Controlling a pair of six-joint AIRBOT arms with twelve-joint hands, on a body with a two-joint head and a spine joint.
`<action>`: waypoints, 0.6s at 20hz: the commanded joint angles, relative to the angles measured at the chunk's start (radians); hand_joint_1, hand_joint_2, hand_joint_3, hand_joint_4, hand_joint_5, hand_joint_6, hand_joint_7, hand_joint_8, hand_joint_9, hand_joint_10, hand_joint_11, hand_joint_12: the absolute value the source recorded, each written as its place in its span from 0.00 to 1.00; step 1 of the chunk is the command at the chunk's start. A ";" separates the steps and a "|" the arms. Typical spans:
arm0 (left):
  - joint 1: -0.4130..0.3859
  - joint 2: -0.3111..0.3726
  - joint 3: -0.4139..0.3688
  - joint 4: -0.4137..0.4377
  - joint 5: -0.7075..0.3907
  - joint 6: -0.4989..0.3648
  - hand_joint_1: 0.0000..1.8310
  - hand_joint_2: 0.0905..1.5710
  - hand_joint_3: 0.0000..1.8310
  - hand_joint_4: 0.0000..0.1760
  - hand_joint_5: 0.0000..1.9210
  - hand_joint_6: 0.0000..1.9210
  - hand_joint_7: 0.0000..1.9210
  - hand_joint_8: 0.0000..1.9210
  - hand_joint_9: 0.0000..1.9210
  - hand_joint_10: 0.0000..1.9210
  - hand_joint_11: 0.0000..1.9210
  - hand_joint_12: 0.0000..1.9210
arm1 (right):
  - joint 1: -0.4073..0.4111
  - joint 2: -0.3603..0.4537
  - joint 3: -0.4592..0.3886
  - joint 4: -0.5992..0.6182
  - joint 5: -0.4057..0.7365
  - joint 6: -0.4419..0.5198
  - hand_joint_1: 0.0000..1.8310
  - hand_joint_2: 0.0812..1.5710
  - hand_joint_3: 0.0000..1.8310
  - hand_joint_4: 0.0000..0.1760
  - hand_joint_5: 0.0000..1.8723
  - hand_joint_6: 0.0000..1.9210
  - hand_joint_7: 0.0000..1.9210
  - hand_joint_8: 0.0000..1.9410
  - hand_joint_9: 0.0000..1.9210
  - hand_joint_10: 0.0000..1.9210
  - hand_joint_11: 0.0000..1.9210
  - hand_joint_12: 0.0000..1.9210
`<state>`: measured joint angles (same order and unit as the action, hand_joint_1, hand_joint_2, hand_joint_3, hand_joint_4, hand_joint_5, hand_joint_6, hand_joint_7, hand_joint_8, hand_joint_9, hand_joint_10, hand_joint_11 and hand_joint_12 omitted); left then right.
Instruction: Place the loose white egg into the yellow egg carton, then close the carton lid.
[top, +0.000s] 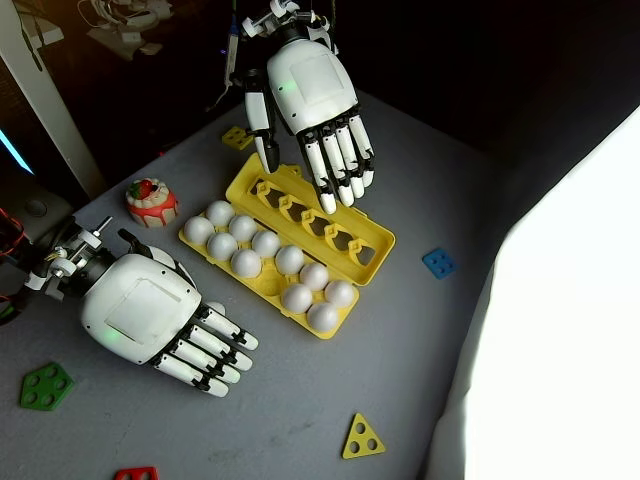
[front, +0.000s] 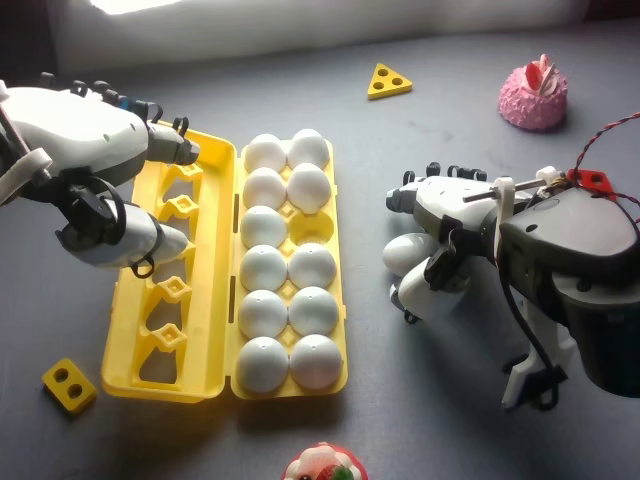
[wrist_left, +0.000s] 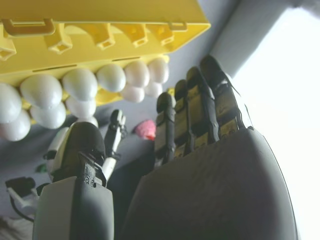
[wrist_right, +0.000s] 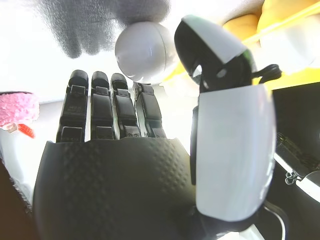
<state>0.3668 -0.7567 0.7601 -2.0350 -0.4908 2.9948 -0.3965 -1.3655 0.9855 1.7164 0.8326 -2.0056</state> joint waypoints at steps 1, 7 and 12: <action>-0.006 0.005 -0.003 0.033 0.020 0.004 0.25 0.80 0.00 0.15 0.12 0.00 0.12 0.00 0.11 0.00 0.00 0.36 | 0.003 0.003 0.002 -0.060 0.022 0.004 0.64 0.52 0.31 0.00 0.16 0.02 0.00 0.00 0.00 0.00 0.00 0.00; -0.007 0.007 -0.003 0.031 0.017 0.004 0.26 0.80 0.00 0.12 0.12 0.00 0.13 0.00 0.12 0.00 0.00 0.37 | 0.001 0.003 0.004 -0.060 0.021 0.003 0.61 0.62 0.15 0.00 0.20 0.47 0.04 0.00 0.00 0.00 0.00 0.00; -0.009 0.008 -0.003 0.019 0.013 0.004 0.26 0.80 0.00 0.08 0.13 0.00 0.13 0.00 0.13 0.00 0.00 0.41 | 0.000 0.003 0.006 -0.062 0.021 0.001 0.58 0.78 0.01 0.00 0.37 0.73 0.11 0.00 0.00 0.00 0.00 0.00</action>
<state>0.3668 -0.7555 0.7593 -2.0510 -0.4927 2.9948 -0.3985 -1.3655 0.9905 1.7134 0.8322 -2.0079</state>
